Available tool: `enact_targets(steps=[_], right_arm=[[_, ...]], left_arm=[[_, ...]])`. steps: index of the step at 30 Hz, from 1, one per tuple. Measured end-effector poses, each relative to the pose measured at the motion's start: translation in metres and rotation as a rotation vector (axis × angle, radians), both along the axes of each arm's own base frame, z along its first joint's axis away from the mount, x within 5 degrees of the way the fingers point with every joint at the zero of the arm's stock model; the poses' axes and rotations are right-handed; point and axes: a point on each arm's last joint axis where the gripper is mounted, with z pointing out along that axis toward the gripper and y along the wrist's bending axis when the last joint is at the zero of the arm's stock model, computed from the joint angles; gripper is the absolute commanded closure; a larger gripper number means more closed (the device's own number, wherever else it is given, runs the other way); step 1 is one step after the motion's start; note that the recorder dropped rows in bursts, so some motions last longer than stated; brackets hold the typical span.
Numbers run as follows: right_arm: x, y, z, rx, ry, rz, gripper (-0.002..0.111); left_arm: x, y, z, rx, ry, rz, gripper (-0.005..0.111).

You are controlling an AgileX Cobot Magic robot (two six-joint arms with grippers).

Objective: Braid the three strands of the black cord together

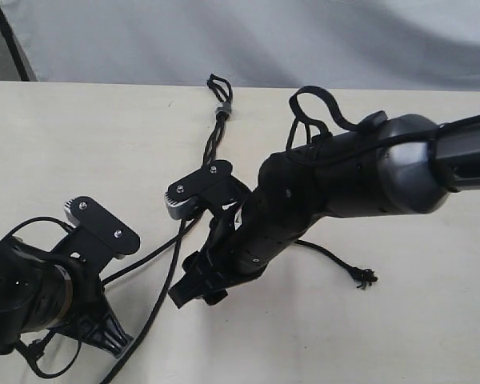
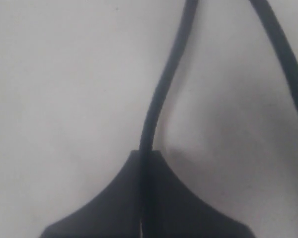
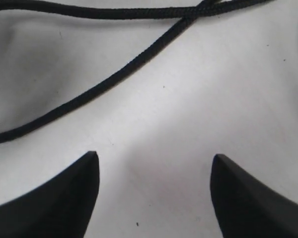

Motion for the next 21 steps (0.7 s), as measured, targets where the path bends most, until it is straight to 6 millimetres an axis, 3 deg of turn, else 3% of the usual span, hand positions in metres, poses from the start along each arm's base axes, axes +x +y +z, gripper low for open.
enact_targets(steps=[14, 21], right_arm=[[0.007, 0.011, -0.019, 0.121, 0.064, -0.199, 0.047], [0.007, 0.011, -0.017, 0.118, 0.046, -0.162, 0.047]], left_arm=[[0.001, 0.002, 0.001, 0.004, -0.016, 0.042, 0.107], [0.001, 0.002, 0.001, 0.005, -0.019, 0.039, 0.107]])
